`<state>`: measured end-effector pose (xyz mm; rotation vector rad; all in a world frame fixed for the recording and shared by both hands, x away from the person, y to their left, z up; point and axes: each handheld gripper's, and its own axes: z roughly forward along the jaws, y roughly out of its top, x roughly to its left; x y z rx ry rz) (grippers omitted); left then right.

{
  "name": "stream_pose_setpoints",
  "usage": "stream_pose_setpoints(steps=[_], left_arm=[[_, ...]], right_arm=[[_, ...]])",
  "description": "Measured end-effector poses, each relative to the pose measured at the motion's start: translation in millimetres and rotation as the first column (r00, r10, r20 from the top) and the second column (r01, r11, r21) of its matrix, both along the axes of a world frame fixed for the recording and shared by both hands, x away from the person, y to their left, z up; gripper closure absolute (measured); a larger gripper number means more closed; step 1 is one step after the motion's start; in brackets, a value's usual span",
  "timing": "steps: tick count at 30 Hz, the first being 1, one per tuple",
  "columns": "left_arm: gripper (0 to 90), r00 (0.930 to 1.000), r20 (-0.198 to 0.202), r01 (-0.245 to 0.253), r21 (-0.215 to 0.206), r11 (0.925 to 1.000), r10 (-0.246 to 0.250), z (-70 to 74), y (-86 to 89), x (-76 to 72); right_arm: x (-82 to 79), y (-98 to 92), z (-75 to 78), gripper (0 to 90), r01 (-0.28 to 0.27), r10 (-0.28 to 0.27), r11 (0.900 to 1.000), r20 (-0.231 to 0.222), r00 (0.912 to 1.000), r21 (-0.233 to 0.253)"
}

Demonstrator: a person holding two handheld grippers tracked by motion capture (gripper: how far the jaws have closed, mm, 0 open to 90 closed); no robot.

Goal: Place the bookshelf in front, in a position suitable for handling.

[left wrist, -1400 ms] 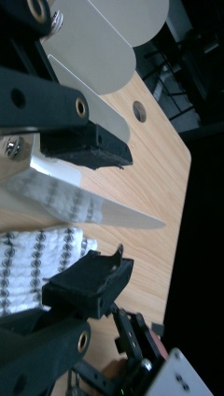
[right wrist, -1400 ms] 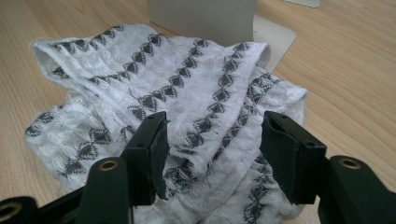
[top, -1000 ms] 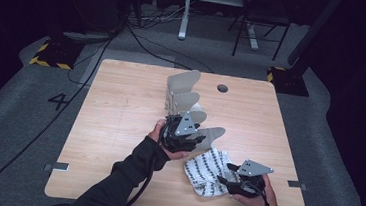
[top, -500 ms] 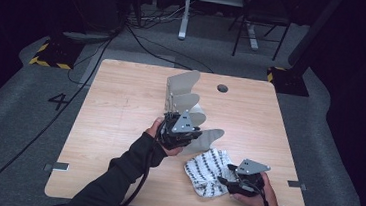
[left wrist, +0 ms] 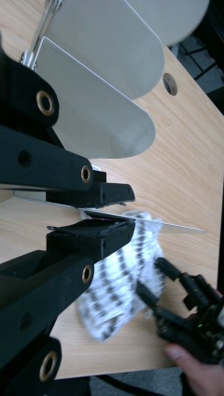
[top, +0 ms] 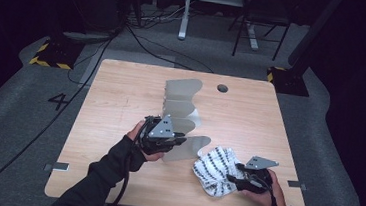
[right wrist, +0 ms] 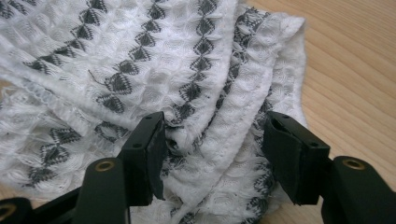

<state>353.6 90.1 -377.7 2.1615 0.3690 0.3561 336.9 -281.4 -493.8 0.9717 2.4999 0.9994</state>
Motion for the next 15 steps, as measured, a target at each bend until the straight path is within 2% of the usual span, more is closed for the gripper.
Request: stream_pose_setpoints(steps=[9, 13, 15], left_arm=[[76.7, 0.9995, 0.008, -0.031, -0.003, 0.9995, 0.031, 2.3, 34.7, -19.2], [73.1, 0.9992, 0.009, -0.038, -0.009, 0.9992, 0.039, 2.8, 42.7, -23.1], [72.2, 0.999, 0.009, -0.044, -0.013, 0.9989, 0.044, 2.6, 46.5, -25.5]], right_arm=[[6.3, -21.1, 0.2, 40.8, 0.083, -0.083, 0.997, -0.005, 0.9965, 0.003], [5.9, -20.7, 1.7, 40.7, 0.082, -0.082, 0.997, 0.002, 0.9967, 0.001], [4.4, -19.7, 4.6, 40.7, 0.077, -0.077, 0.997, 0.014, 0.9969, 0.016]])
